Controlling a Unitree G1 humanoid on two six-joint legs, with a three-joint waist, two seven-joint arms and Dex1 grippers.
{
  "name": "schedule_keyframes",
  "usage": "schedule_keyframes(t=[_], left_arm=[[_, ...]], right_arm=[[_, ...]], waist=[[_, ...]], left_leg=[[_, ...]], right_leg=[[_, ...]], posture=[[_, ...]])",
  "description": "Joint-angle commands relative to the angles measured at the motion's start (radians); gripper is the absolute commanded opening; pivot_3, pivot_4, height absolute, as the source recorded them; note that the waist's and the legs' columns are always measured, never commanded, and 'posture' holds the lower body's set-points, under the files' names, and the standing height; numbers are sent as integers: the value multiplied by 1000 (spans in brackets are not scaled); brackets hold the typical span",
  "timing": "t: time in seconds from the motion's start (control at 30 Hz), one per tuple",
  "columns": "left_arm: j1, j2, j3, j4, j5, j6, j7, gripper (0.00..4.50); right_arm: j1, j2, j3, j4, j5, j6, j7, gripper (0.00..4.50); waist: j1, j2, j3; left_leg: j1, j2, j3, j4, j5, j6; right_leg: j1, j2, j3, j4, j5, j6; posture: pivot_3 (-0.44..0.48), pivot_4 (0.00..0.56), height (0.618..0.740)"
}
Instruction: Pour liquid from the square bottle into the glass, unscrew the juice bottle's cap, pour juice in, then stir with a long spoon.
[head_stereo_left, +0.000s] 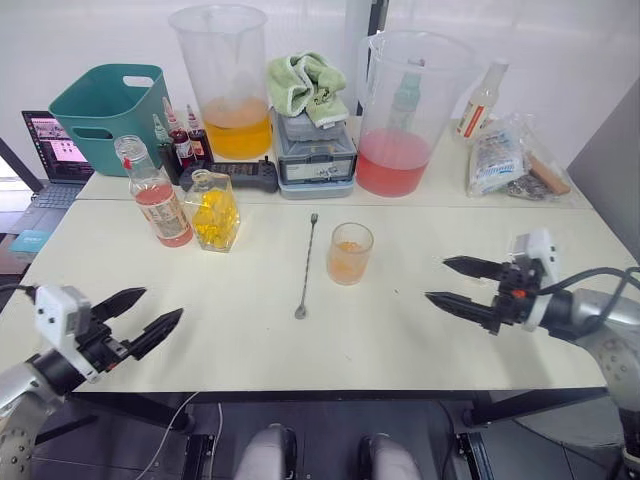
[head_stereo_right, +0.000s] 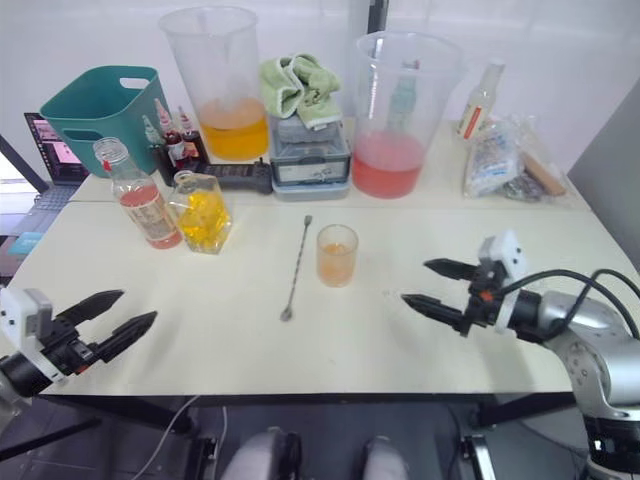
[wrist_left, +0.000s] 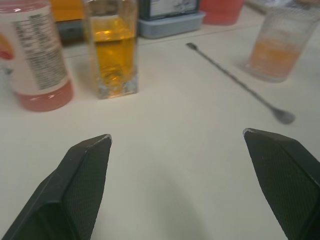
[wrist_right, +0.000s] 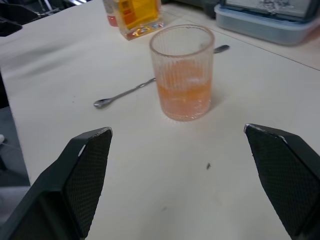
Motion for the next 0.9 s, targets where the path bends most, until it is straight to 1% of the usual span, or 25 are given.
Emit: schedule_keyframes(t=[0.03,0.17,0.23,0.27,0.47,0.57,0.67,0.8,0.87,0.9], left_arm=[[21,-14,26,78,51,-105,-8,4468],[29,-18,15,135,100,-161,16,4468],[34,-21,10,140,107,-181,12,4468],[35,-22,9,142,107,-188,9,4468],[35,-23,12,151,96,-201,8,4468],[51,-23,3,95,72,-173,2,4468],[42,-20,-30,29,49,-121,22,4468],[21,-28,-101,-115,29,-9,104,4468],[-4,-42,-128,-179,0,44,157,4468],[-26,-47,-161,-220,7,66,189,4468]], right_arm=[[62,-1,-87,87,-31,-94,23,4500],[75,-1,-137,213,-55,-174,27,4500],[82,-10,-144,268,-71,-209,42,4500],[84,-13,-144,281,-75,-220,49,4500],[70,-14,-122,335,-96,-265,74,4500],[49,-22,-110,326,-86,-254,94,4500],[7,-30,-81,306,-71,-219,116,4500],[-15,-44,-41,232,-36,-161,163,4500],[-21,-49,-26,190,-18,-134,177,4500],[-29,-55,-15,155,-3,-109,180,4500]], waist=[[2,1,-1],[0,1,-1],[-1,2,-1],[-1,2,-1],[-5,3,-2],[-9,3,-2],[-10,3,-2],[-6,3,-2],[-5,3,-2],[-4,3,-2]], left_leg=[[0,0,1,0,-1,1],[0,0,2,0,-1,1],[1,0,2,0,-3,-3],[1,-1,2,0,-4,-5],[1,-1,3,0,-3,-3],[1,-1,3,0,-1,1],[1,-1,2,0,-1,1],[1,-1,2,0,-3,-1],[1,-1,2,0,-2,-1],[1,-1,2,0,-1,1]], right_leg=[[0,-1,0,0,0,0],[0,-2,0,0,0,0],[0,-3,0,0,0,0],[0,-4,0,0,0,0],[0,-4,0,1,0,0],[0,-4,0,1,0,0],[0,-5,0,1,0,0],[0,-6,0,1,0,0],[1,-6,0,1,0,0],[1,-6,0,1,0,1]], posture=[[0,150,736],[0,150,736],[0,150,736],[0,150,736],[0,150,736],[0,150,736],[0,150,736],[0,150,736],[0,150,736],[0,150,736]])
